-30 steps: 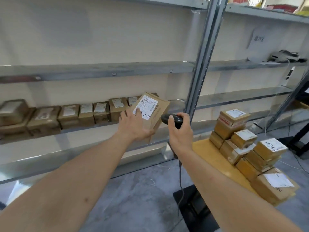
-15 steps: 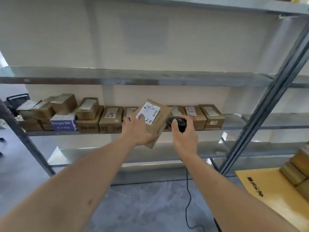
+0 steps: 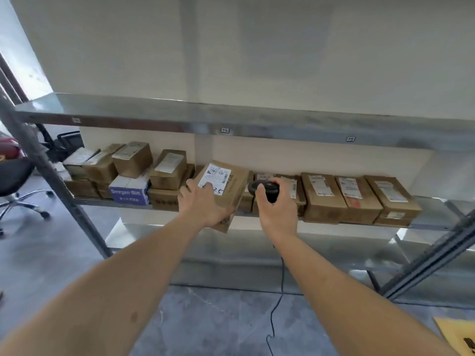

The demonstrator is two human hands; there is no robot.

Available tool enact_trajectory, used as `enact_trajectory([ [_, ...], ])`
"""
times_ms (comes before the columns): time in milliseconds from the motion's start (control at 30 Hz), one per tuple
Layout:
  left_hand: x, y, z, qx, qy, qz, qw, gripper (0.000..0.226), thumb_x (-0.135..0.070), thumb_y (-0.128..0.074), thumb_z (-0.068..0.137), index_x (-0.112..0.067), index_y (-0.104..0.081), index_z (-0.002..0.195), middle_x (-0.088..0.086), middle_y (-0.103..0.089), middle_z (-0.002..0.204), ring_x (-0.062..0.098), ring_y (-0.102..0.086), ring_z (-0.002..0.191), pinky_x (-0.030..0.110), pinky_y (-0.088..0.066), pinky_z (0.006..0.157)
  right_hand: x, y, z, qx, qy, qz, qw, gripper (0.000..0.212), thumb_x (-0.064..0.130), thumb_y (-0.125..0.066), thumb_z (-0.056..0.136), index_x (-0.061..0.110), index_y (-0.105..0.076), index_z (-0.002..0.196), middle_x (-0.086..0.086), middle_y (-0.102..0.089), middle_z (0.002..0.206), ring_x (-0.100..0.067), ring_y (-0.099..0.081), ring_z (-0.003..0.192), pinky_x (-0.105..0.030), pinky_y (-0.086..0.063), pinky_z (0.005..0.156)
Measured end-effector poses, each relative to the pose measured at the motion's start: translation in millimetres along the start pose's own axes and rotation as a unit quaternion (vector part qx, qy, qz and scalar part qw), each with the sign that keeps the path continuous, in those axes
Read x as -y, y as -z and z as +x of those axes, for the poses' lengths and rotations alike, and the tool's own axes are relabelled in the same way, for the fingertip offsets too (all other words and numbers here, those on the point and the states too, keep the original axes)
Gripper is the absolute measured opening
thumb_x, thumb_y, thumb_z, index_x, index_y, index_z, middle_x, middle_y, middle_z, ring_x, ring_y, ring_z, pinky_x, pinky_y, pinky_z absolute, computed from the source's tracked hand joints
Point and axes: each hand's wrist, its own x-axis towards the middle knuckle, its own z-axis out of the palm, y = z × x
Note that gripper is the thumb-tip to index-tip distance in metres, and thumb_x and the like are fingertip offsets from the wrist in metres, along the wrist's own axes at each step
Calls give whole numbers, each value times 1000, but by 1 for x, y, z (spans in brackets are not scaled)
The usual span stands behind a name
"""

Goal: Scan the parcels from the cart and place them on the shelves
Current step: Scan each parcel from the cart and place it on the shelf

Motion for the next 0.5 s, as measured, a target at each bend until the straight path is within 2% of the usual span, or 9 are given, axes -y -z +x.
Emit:
enact_trajectory([
  [167,4,-16,65,7,42,-4,999,96,-87,-59,77,-21,-44,145,24,-32,150,45,-40,132,51,-37,109,-14,-48,59,48,-10,8,999,38,51,-58,102,34,-51,136,20,-62,99,-10,-63,93,-29,-48,80],
  [267,6,-24,97,17,67,-6,998,90,-82,-60,79,-22,-45,144,25,-30,152,46,-38,134,51,-36,110,-20,-71,91,69,-10,-1,998,31,48,-59,103,35,-53,130,24,-60,95,-3,-60,89,-25,-45,77],
  [500,15,-45,153,44,102,-24,993,87,-76,-65,78,-22,-45,143,25,-31,149,47,-38,134,52,-37,110,-29,-120,143,101,-22,-7,995,39,53,-60,100,35,-54,135,20,-67,99,-13,-67,98,-41,-56,92],
])
